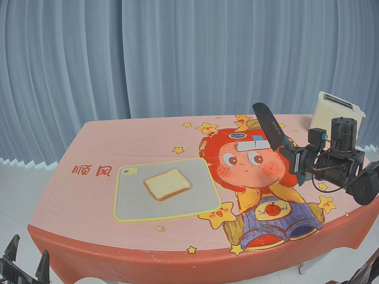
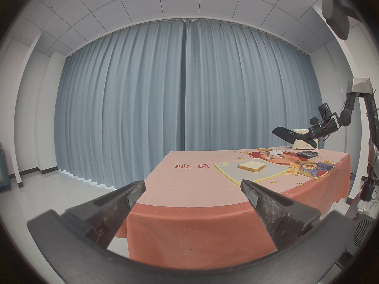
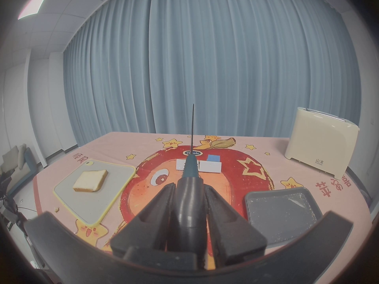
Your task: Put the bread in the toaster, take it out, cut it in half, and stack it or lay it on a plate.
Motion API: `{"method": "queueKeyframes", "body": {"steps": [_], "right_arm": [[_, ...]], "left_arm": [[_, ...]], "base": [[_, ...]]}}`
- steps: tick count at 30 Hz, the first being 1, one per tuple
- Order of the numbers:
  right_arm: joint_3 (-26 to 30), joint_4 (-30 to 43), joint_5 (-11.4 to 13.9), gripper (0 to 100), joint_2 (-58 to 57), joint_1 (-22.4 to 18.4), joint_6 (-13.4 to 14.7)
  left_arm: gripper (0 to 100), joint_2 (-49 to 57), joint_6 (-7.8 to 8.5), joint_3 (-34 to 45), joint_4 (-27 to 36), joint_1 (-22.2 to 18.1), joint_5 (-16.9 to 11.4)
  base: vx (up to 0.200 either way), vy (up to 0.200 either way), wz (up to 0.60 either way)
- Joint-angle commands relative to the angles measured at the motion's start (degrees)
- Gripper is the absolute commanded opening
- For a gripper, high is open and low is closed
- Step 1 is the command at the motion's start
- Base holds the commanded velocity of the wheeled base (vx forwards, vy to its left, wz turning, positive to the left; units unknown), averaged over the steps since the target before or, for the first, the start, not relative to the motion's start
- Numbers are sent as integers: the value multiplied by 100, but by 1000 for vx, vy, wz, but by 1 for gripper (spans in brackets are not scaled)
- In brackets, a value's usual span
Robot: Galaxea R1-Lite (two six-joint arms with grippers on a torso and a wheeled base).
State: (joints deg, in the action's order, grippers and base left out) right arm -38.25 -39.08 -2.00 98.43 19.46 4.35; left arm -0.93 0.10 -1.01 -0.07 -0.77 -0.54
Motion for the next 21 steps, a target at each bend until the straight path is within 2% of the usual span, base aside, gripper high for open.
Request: {"method": "queueKeyframes", "body": {"steps": [1, 12, 21], "right_arm": [[-7, -3, 7, 0, -113, 58, 4], [37, -3, -90, 0, -412, 190, 13], [363, -3, -196, 0, -851, 243, 110]], "left_arm": [[100, 93, -1, 101, -1, -2, 1], [100, 93, -1, 101, -1, -2, 1], [100, 93, -1, 101, -1, -2, 1]], "base": [[0, 0, 0], [0, 0, 0], [0, 0, 0]]}}
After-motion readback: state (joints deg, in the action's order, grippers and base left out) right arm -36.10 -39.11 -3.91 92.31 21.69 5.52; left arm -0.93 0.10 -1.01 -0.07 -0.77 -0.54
